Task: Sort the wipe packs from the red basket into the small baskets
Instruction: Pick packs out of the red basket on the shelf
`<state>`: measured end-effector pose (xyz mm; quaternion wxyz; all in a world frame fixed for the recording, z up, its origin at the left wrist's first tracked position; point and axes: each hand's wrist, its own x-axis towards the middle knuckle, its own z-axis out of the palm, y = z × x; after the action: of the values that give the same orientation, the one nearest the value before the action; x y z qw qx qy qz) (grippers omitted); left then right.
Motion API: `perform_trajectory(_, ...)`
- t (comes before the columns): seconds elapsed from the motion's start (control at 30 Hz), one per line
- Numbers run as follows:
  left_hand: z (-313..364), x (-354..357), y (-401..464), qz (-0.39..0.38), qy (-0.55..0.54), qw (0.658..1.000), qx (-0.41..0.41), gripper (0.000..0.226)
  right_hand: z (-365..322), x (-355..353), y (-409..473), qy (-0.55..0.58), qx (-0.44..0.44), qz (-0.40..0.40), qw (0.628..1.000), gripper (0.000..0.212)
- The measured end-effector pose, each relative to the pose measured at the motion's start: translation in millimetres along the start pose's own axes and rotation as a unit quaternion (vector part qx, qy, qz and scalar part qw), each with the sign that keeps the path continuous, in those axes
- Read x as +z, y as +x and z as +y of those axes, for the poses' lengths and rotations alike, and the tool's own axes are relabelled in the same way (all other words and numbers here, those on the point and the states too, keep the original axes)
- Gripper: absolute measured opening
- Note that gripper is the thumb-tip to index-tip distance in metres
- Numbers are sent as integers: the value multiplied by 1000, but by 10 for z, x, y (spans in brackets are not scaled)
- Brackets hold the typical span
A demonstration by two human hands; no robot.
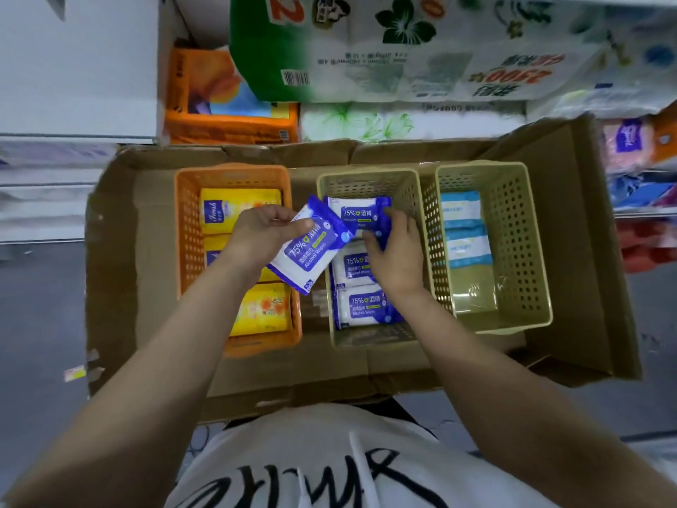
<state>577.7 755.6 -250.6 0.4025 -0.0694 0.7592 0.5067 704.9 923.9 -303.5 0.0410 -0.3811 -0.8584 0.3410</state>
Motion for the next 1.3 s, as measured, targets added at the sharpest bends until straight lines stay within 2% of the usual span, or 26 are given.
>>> perform_trajectory(0.03, 11, 36, -10, -13, 9, 1000, -2, 27, -89, -72, 39, 68, 10, -4, 998, 37)
perform_trajectory(0.07, 23, 78, -20, -24, 14, 1000, -1, 24, -192, -159, 87, 149, 46, -50, 986, 31)
perform_trajectory(0.13, 51, 177, -41, -40, 13, 999, 8, 20, -324, -319, 183, 273, 113, -217, 930, 37)
perform_trajectory(0.2, 74, 263, -61, -50, -1, 999, 20, 17, -361, -426, 234, 239, 88, -338, 906, 44)
perform_trajectory(0.23, 79, 295, -70, -51, -8, 998, 24, 16, -326, -435, 246, 224, 70, -354, 906, 38)
perform_trajectory(0.27, 75, 315, -84, -50, -16, 998, 29, 17, -281, -451, 247, 229, 66, -349, 906, 31)
perform_trajectory(0.33, 53, 338, -118, -40, -31, 998, 35, 17, -188, -476, 247, 271, 98, -326, 900, 30)
perform_trajectory(0.4, 21, 356, -157, -35, -20, 998, 45, 13, -106, -499, 215, 270, 109, -320, 901, 44)
perform_trajectory(0.47, -24, 404, -200, -40, 15, 997, 58, 14, -38, -519, 181, 219, 75, -319, 919, 58)
perform_trajectory(0.57, -124, 516, -231, -27, 23, 998, 58, 15, 20, -572, 129, 154, 25, -345, 925, 43)
perform_trajectory(0.63, -248, 582, -210, 62, 84, 991, 85, 23, 31, -605, 122, 75, -3, -312, 947, 32)
perform_trajectory(0.7, -369, 610, -188, 153, 165, 967, 119, 33, 77, -590, 148, -41, -42, -245, 968, 39)
perform_trajectory(0.77, -480, 628, -149, 151, 182, 964, 119, 41, 136, -545, 162, -122, -54, -252, 959, 46)
perform_trajectory(0.87, -571, 646, -81, 104, 177, 975, 84, 46, 230, -419, 108, -174, -33, -332, 927, 44)
perform_trajectory(0.97, -566, 650, -47, 102, 141, 983, 61, 38, 292, -260, -17, -213, -45, -369, 904, 40)
perform_trajectory(1.03, -557, 630, -27, 106, 127, 985, 51, 33, 342, -168, -78, -253, -60, -365, 894, 39)
perform_trajectory(1.17, -561, 605, -18, 98, 123, 986, 46, 26, 414, -58, -161, -358, -113, -304, 876, 40)
perform_trajectory(1.3, -553, 609, -11, 96, 124, 987, 45, 26, 436, -73, -177, -321, -107, -322, 884, 40)
